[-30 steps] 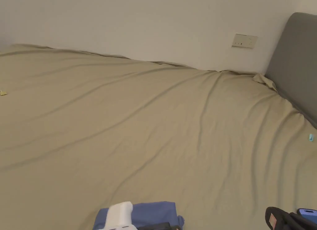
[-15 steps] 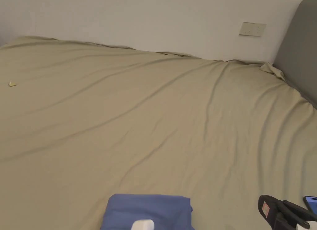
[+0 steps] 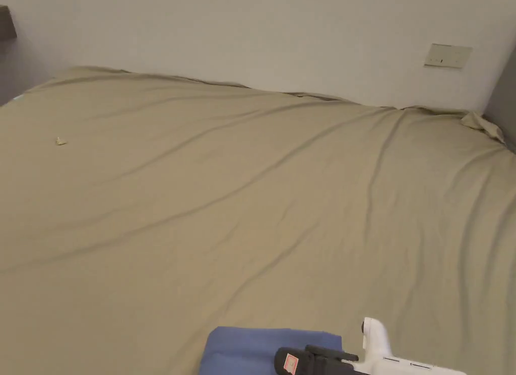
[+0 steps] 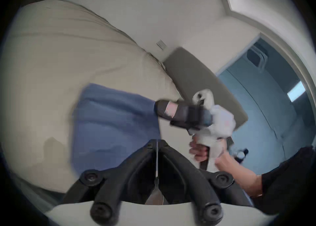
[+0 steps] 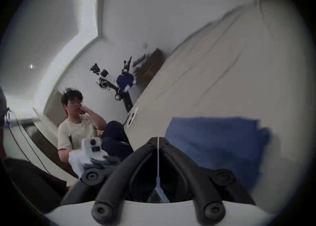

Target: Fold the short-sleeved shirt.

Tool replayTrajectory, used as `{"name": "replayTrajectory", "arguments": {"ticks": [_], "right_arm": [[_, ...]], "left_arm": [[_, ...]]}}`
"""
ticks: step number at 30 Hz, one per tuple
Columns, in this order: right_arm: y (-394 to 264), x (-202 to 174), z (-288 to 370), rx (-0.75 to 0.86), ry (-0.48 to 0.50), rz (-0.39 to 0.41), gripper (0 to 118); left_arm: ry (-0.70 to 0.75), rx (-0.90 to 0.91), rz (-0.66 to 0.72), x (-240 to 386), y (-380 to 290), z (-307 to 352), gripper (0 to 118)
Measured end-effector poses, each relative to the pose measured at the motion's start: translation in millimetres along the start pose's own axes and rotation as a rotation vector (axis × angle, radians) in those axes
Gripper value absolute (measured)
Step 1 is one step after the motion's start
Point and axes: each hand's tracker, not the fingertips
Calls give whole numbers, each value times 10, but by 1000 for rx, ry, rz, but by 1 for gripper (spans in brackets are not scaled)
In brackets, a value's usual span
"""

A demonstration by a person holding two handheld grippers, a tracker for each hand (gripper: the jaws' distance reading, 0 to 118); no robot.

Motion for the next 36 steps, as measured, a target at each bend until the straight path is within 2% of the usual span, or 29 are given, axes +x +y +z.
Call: {"name": "replayTrajectory", "arguments": {"ticks": [1,2,3,4,5,6,7,8,9,10,11,14,16,18,20,21,23,24,25,26,27,29,32,36], "right_arm": [[7,150,-156,-70,16,-54,4],[-3,250,-258,-110,-9,-83,4],[-35,349,-329,-121,-82,-79,4],[-59,457,-362,-157,-90,-103,3],[-80,528,-366,-178,-113,-130,3],[-118,584,-324,-145,-64,-178,3],[-117,582,-288,-117,-17,-190,3],[-99,549,-294,-146,-58,-145,3],[-83,540,-309,-171,-62,-106,3],[-82,510,-299,-177,-63,-105,3],[-70,515,-297,-174,-62,-105,3],[-98,541,-281,-167,-46,-102,3],[-119,545,-267,-155,-37,-93,3],[-136,547,-256,-149,-30,-93,3],[-144,531,-248,-141,-30,-92,3],[-148,528,-252,-141,-33,-85,3],[-154,528,-231,-126,-27,-85,3],[-160,532,-214,-118,-30,-89,3],[-168,530,-206,-120,-31,-85,3],[-170,523,-192,-117,-17,-73,3],[-177,476,-182,-112,-21,-54,3],[-179,407,-163,-114,-37,-12,3],[-158,269,-54,-55,-36,35,3],[-60,12,175,15,-53,110,3]], "left_arm": [[43,30,32,-141,36,95,1],[82,45,62,-254,67,157,1],[119,47,104,-410,121,186,1],[160,62,141,-529,159,221,5],[176,78,170,-614,187,233,17],[182,90,200,-708,224,236,31],[187,113,226,-765,260,200,41],[169,108,237,-812,290,165,41],[162,78,252,-836,343,86,79],[156,59,255,-832,371,-7,115],[101,54,252,-820,376,-84,118],[22,-58,281,-825,376,-459,118],[85,-193,327,-872,263,-764,118],[-48,-34,260,-788,209,-746,118],[-7,-151,310,-773,157,-887,116],[-27,-139,291,-740,157,-916,105],[92,-177,281,-734,181,-959,24],[151,-214,326,-840,164,-972,24],[-12,-184,452,-962,160,-905,24],[-37,-179,499,-992,176,-871,24],[13,-184,432,-981,205,-830,24],[13,-174,336,-927,247,-759,23],[-13,-120,364,-977,421,-534,23],[117,-60,244,-1296,988,125,23]]}}
